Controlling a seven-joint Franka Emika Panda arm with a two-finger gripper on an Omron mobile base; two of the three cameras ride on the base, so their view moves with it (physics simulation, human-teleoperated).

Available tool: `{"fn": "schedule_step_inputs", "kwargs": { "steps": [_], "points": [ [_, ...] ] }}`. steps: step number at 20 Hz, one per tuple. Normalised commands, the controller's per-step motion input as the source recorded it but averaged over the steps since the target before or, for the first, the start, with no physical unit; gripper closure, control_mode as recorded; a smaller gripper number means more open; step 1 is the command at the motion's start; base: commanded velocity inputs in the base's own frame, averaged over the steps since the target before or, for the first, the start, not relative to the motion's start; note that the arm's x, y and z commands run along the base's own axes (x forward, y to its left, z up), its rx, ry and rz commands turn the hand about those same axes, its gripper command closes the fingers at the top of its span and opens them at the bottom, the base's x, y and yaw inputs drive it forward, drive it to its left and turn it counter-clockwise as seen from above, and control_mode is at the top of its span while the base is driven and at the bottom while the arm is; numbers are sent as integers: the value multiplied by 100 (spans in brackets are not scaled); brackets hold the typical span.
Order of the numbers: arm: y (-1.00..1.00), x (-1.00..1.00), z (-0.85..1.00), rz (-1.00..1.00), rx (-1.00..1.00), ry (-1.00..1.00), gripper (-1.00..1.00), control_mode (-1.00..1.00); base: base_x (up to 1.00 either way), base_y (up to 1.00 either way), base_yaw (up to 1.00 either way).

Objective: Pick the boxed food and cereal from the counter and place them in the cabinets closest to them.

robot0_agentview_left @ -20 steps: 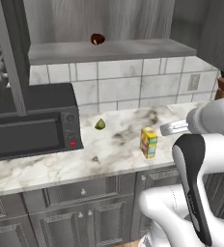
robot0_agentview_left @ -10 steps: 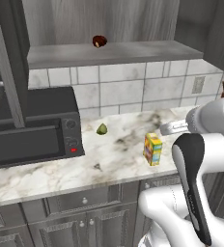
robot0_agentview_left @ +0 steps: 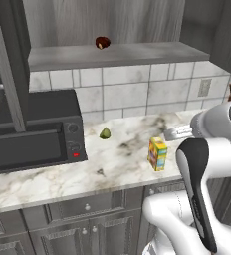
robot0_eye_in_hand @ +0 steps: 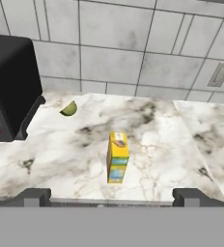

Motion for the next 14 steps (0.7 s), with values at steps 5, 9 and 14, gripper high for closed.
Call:
{"fn": "schedule_step_inputs", "kwargs": {
  "steps": [5,9,14],
  "points": [
    [-1,2,-24,0,0,0,-100,-100,0,0,0],
    [-9,0,-28,0,0,0,-100,-100,0,0,0],
    [-12,0,-26,0,0,-4,-100,-100,0,0,0]
  ]
}}
